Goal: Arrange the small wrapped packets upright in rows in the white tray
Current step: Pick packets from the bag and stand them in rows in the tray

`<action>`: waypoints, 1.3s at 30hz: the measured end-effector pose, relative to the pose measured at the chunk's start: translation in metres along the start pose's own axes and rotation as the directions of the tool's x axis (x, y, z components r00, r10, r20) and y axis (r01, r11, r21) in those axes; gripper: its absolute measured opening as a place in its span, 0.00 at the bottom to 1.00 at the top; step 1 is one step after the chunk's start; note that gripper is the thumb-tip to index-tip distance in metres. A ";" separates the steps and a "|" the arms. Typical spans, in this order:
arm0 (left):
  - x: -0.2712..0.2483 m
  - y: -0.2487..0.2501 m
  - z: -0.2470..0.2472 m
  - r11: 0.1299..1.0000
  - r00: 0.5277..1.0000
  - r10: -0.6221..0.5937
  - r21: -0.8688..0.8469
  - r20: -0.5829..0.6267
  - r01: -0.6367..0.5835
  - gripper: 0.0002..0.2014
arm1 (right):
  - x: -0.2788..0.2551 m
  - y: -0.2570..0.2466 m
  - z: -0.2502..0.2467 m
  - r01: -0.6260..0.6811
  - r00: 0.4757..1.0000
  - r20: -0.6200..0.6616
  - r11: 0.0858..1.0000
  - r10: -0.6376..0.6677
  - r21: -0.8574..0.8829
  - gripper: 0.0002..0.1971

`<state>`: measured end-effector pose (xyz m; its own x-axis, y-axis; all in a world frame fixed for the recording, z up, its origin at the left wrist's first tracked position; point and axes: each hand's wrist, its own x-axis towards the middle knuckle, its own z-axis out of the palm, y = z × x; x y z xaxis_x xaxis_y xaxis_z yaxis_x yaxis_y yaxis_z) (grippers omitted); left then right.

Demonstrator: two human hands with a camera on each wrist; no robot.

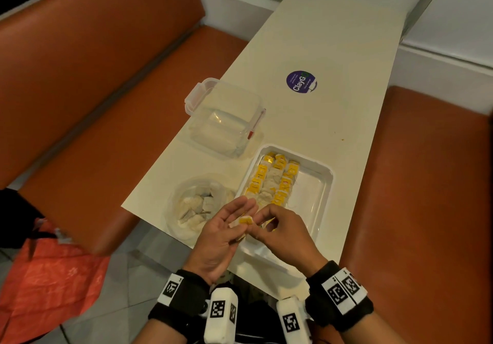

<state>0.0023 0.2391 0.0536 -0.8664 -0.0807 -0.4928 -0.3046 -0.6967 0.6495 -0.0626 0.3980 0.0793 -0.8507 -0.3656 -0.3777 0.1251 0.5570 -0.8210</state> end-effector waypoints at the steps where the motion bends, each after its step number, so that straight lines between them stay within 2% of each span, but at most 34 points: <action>1: 0.001 0.000 0.001 1.000 1.000 -0.003 0.007 -0.016 0.003 0.27 | 0.000 0.000 -0.003 0.003 1.000 0.008 0.999 -0.004 0.031 0.10; 4: 0.007 0.003 -0.004 1.000 0.992 -0.002 0.026 -0.126 0.006 0.27 | 0.003 0.003 -0.017 0.028 0.996 -0.084 0.999 -0.025 0.032 0.06; 7: 0.011 0.011 -0.018 0.994 0.962 0.030 0.110 -0.272 0.001 0.21 | 0.008 0.010 -0.033 0.028 0.972 -0.219 0.970 -0.082 -0.241 0.05; 9: 0.014 0.017 -0.032 0.986 0.942 0.056 0.169 -0.331 0.001 0.18 | 0.009 0.019 -0.037 0.053 0.981 -0.157 0.938 -0.112 -0.343 0.04; 12: 0.019 0.028 -0.054 0.968 0.915 0.078 0.249 -0.397 0.026 0.13 | 0.010 0.034 -0.035 0.076 0.997 0.017 0.929 -0.075 -0.363 0.04; 14: 0.024 0.033 -0.069 0.936 0.891 0.104 0.347 -0.443 0.063 0.11 | 0.010 0.043 -0.032 0.060 0.997 0.073 0.924 -0.035 -0.377 0.04; 16: 0.030 0.038 -0.080 0.859 0.872 0.166 0.502 -0.460 0.102 0.10 | 0.013 0.052 -0.027 0.029 0.993 0.113 0.925 0.015 -0.379 0.04; 18: 0.036 0.042 -0.087 0.743 0.862 0.239 0.656 -0.446 0.134 0.08 | 0.016 0.061 -0.020 -0.008 0.987 0.148 0.934 0.065 -0.357 0.04; 19: 0.040 0.043 -0.090 0.663 0.862 0.261 0.730 -0.435 0.168 0.07 | 0.018 0.065 -0.017 -0.028 0.983 0.160 0.941 0.087 -0.338 0.05; 22: 0.054 0.045 -0.094 0.350 0.884 0.290 0.900 -0.367 0.259 0.11 | 0.023 0.077 -0.008 -0.078 0.980 0.154 0.950 0.130 -0.301 0.06; 24: 0.063 0.046 -0.094 0.234 0.893 0.306 0.935 -0.329 0.265 0.13 | 0.024 0.081 -0.004 -0.093 0.979 0.144 0.951 0.141 -0.295 0.06; 28: 0.076 0.047 -0.097 0.147 0.905 0.298 0.951 -0.305 0.272 0.17 | 0.023 0.086 -0.003 -0.098 0.976 0.158 0.949 0.151 -0.299 0.06; 32: 0.077 0.044 -0.100 0.043 0.932 0.251 0.964 -0.263 0.261 0.25 | 0.025 0.090 0.000 -0.097 0.981 0.132 0.945 0.144 -0.312 0.06; 34: 0.077 0.044 -0.098 0.025 0.941 0.255 0.974 -0.223 0.224 0.25 | 0.026 0.093 0.003 -0.115 0.987 0.076 0.945 0.145 -0.307 0.06; 39: 0.085 0.038 -0.099 -0.085 0.958 0.241 0.979 -0.159 0.184 0.19 | 0.030 0.098 0.012 -0.159 0.987 -0.019 0.940 0.160 -0.303 0.07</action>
<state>-0.0436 0.1354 -0.0209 -0.8401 -0.3582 -0.4073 -0.5208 0.7425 0.4213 -0.0692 0.4327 -0.0179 -0.8292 -0.2572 -0.4962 0.0981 0.8071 -0.5822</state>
